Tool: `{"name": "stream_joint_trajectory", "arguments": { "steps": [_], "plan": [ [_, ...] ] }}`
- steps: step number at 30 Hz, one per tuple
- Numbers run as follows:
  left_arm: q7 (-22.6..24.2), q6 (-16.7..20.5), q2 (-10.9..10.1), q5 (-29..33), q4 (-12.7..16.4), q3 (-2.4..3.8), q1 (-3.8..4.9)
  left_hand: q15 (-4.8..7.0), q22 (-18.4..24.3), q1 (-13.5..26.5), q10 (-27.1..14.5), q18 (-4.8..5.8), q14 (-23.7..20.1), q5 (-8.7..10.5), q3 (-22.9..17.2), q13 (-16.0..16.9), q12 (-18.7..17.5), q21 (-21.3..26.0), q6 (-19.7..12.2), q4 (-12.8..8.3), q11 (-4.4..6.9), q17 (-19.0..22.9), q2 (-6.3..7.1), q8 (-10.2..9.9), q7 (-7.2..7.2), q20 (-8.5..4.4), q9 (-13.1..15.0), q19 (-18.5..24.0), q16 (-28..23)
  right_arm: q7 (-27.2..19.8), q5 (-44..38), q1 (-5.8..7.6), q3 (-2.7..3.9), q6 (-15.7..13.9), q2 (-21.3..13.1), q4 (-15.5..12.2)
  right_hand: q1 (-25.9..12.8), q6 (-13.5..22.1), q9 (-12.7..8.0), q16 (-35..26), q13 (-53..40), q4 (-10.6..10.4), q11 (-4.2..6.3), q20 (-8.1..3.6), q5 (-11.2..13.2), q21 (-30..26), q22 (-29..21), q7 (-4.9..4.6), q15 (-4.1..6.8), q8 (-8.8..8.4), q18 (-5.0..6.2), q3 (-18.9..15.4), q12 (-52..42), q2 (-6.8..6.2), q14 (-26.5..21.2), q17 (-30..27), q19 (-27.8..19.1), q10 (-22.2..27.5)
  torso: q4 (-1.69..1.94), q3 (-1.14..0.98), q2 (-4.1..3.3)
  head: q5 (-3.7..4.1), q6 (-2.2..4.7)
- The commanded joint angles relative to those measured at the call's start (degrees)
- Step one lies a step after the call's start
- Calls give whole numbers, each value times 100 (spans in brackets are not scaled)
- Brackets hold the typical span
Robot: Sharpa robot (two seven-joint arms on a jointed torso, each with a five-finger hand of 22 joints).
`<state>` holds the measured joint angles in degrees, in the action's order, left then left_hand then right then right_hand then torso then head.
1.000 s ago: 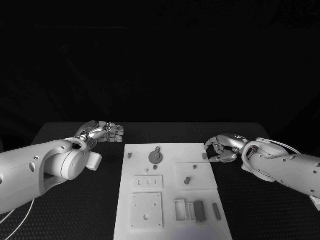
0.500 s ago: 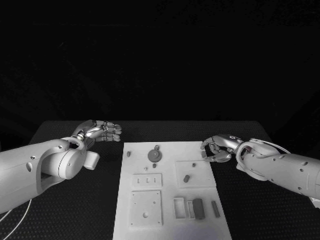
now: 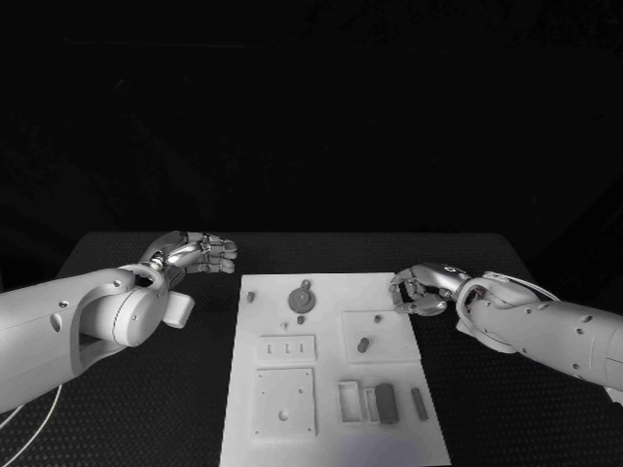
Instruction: Assemble the parts on the task board
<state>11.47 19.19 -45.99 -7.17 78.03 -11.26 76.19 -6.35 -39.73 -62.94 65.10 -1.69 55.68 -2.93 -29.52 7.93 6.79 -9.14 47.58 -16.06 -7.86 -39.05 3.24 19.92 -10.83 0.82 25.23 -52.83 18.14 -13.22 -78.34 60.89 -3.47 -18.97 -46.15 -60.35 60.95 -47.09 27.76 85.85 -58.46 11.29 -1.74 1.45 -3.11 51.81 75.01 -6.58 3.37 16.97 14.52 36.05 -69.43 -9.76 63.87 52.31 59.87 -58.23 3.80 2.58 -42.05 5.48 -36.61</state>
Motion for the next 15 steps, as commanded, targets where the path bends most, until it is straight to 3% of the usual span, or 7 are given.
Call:
{"name": "stream_joint_trajectory", "arguments": {
  "steps": [1, 7, 15],
  "plan": [
    [52, -92, 3, -22, 16, 4, 2, -30, -6, 43, 18, -4, -7, -20, 30, 5, -29, 20, -20, 17, 2, -8, 17, -7, 14, 7, -6, 41, -24, 27, 7, -5, 3, -87, 9, 24, 7, -502, 21, 37, 14, 18, -16, -32, 23, 8, 108, -162, 57, 60, 48, -17, -24, 136, 4, -10, 10, 155, 3, 3, 5, 7, -6],
    [49, -90, -6, -22, 17, 4, 2, -30, -6, 46, 17, -4, -8, -20, 30, 6, -30, 21, -21, 19, 1, -9, 14, -7, 13, 7, -7, 42, -26, 74, 7, -5, 4, -167, 9, 39, 20, -619, 58, 51, 31, 71, 37, -43, 23, 27, 107, -108, 107, 124, 48, -49, -33, 326, 22, -19, 19, 125, -4, -3, 1, 11, -6],
    [39, -106, -3, -22, 15, 4, 2, -30, -7, 48, 15, -5, -9, -20, 30, 6, -33, 24, -23, 19, 1, -11, 15, -8, 12, 7, -8, 44, -30, 93, 7, -5, 12, -188, 29, 65, 16, -614, 60, 56, 39, 108, 46, -49, 23, 34, 106, -101, 121, 117, 48, -69, -34, 339, 31, -22, 24, 114, -7, -2, 3, 24, -9]
  ]
}}
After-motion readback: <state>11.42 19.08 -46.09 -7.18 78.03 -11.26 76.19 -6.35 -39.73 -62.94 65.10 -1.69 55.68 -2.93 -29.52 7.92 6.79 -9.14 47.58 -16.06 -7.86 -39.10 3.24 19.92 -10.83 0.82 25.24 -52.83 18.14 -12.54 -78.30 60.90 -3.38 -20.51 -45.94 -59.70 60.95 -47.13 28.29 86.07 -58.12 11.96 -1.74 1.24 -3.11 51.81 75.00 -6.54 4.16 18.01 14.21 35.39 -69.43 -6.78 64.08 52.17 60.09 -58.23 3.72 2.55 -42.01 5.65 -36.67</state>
